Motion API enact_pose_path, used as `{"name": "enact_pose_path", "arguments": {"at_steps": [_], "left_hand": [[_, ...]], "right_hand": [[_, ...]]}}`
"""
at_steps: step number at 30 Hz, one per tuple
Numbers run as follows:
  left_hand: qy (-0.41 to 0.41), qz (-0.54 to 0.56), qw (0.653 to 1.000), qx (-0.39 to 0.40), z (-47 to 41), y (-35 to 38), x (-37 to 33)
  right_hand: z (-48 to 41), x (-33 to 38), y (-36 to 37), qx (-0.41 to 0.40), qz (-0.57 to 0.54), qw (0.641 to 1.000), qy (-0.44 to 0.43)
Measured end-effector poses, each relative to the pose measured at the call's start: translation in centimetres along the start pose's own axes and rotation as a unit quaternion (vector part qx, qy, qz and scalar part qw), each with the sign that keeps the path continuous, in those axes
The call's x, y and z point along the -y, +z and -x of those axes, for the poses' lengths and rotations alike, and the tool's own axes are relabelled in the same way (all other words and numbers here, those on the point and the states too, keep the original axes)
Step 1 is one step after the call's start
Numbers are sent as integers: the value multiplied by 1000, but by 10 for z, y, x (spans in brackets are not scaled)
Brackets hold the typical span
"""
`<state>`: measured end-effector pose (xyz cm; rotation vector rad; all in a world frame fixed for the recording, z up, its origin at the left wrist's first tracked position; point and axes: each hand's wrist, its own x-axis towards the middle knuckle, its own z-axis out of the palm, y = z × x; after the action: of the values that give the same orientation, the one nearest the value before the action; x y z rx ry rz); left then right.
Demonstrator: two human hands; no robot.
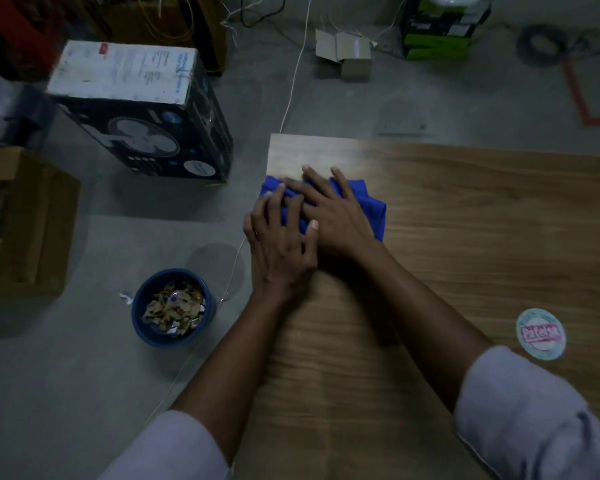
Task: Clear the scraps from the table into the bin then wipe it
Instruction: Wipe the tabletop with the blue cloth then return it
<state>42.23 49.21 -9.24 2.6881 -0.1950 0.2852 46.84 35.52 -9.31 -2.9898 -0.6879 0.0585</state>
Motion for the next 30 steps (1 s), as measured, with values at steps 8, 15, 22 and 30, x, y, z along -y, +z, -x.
{"name": "enact_pose_path", "arguments": {"at_steps": [8, 15, 22, 30], "left_hand": [[76, 95, 980, 160, -57, -12, 0], [308, 47, 931, 189, 2, 25, -68], [415, -21, 891, 183, -63, 69, -92], [239, -92, 949, 186, -128, 37, -18]], "right_hand": [[4, -19, -31, -27, -32, 988, 152], [156, -10, -11, -125, -105, 892, 422], [117, -23, -6, -95, -127, 783, 601], [-5, -26, -4, -124, -193, 852, 470]]}}
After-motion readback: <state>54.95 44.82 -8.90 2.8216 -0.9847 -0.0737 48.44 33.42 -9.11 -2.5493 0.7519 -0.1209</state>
